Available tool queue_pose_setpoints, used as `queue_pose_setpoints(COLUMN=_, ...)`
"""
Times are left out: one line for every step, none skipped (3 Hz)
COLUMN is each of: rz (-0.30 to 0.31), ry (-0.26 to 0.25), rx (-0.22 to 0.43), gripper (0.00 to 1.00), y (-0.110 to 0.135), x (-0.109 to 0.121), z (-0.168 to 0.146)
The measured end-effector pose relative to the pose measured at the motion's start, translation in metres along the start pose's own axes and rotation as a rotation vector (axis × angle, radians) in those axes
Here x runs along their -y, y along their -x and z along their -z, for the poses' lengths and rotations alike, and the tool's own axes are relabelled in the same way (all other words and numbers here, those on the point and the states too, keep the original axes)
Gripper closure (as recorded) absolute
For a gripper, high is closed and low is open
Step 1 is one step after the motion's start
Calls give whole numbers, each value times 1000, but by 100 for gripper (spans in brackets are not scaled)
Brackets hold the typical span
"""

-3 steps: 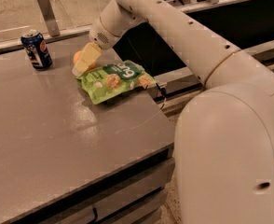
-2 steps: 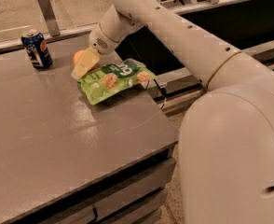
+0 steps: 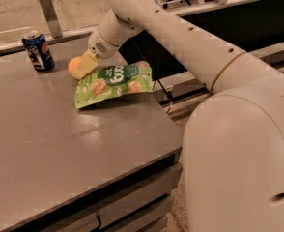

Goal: Pick orange

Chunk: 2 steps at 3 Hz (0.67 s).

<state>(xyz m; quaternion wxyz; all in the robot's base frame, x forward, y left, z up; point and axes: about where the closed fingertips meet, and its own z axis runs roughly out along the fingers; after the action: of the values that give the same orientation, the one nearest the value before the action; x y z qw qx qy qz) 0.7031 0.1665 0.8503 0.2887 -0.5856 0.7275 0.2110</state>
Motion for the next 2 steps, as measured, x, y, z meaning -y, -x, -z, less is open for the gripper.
queue_pose_setpoints(rz=0, ry=0, rx=0, gripper=88, y=1, x=0, z=1)
queue_pose_setpoints(rz=0, ry=0, rx=0, gripper=100, y=1, x=0, z=1)
